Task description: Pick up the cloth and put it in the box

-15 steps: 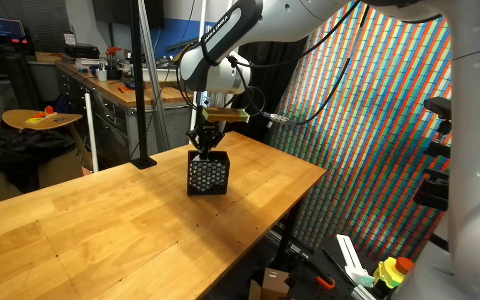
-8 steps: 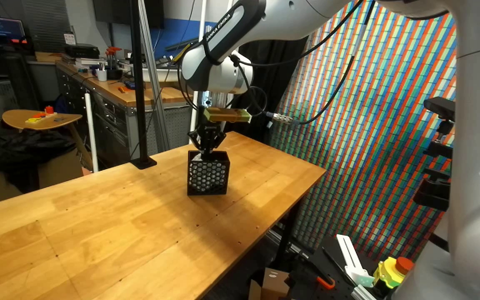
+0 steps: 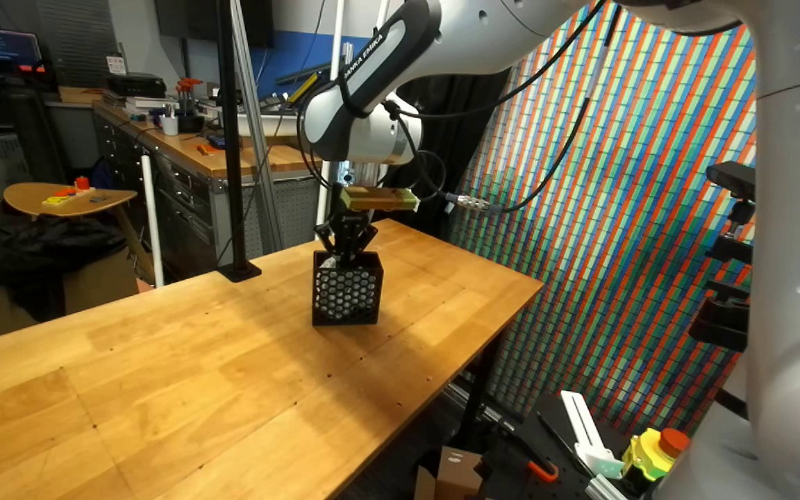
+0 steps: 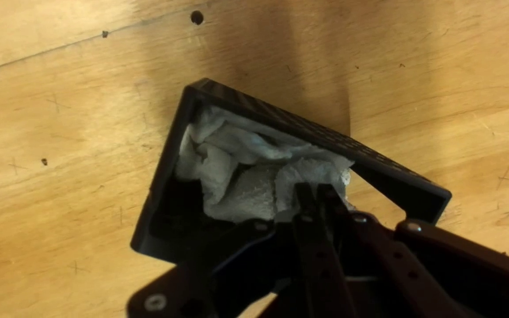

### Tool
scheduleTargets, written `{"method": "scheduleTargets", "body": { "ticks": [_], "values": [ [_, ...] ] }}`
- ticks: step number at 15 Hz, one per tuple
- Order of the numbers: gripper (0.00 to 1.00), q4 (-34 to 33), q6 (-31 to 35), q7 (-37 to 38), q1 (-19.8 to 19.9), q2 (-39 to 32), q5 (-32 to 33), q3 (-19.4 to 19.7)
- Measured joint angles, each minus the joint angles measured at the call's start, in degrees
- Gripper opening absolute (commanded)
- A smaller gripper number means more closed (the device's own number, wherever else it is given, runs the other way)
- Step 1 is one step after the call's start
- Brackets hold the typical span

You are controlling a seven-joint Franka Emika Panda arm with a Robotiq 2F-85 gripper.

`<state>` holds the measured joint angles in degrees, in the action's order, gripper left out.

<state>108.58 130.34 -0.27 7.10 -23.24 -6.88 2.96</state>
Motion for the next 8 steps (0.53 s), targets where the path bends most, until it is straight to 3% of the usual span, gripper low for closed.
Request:
{"method": "scheduleTargets", "body": {
  "ticks": [8],
  "values": [
    [0.11,0.6,2.0,-0.1,0.6,-2.0,0.0,0.0]
  ]
}}
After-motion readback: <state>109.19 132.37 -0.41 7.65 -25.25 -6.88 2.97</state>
